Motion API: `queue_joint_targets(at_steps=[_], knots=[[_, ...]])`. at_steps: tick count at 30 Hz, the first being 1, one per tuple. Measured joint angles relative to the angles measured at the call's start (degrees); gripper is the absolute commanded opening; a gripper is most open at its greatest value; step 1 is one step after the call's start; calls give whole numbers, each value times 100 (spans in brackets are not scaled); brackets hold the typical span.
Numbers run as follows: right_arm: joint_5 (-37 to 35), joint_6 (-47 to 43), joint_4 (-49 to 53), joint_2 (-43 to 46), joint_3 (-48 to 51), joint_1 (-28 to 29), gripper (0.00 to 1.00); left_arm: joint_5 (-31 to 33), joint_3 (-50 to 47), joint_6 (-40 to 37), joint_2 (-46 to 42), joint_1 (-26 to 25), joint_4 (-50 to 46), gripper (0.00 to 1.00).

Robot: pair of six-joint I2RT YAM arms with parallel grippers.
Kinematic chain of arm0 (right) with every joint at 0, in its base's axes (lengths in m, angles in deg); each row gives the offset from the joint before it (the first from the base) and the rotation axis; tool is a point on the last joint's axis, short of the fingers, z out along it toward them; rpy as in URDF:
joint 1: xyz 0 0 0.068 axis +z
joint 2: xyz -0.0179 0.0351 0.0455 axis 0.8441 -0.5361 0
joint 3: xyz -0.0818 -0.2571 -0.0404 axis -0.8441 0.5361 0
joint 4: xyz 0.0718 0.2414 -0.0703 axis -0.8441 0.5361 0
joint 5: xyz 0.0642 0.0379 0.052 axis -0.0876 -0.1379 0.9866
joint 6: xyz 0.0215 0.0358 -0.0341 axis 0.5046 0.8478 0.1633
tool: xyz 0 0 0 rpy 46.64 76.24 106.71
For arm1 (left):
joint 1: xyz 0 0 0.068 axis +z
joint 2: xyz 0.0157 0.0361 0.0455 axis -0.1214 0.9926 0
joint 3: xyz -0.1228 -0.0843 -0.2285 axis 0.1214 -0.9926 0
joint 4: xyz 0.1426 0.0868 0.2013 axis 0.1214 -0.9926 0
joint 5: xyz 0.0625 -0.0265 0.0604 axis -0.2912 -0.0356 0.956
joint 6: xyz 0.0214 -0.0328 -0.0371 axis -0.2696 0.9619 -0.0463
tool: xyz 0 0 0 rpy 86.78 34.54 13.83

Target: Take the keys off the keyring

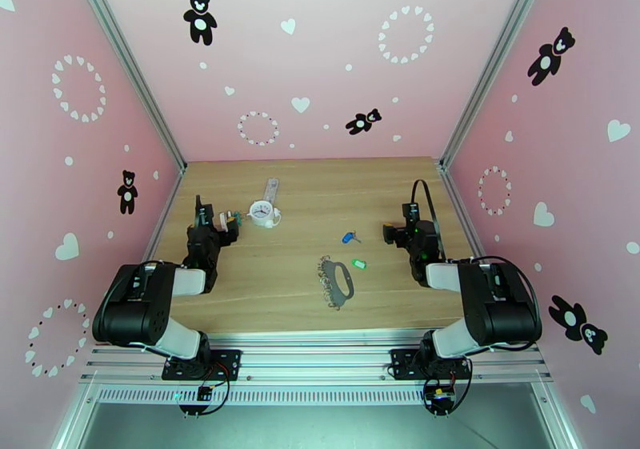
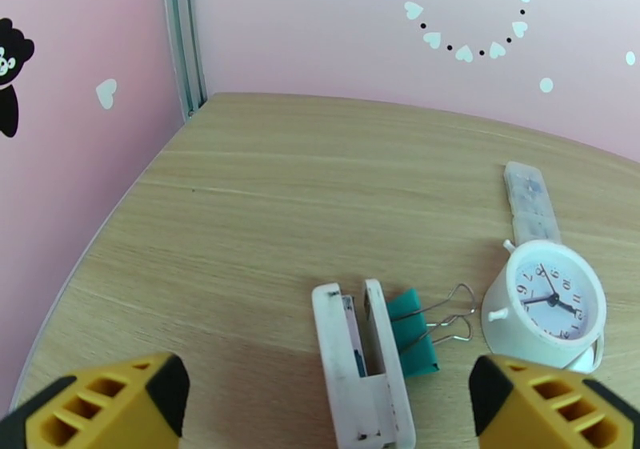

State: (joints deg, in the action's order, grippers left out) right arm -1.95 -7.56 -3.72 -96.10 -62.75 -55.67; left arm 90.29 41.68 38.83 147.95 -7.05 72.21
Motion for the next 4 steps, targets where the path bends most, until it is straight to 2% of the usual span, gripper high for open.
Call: queue_joint_targets(at_steps=[4], knots=[[2,-4,2,-2,0,0,99,0,0,0,0,0,0,99]])
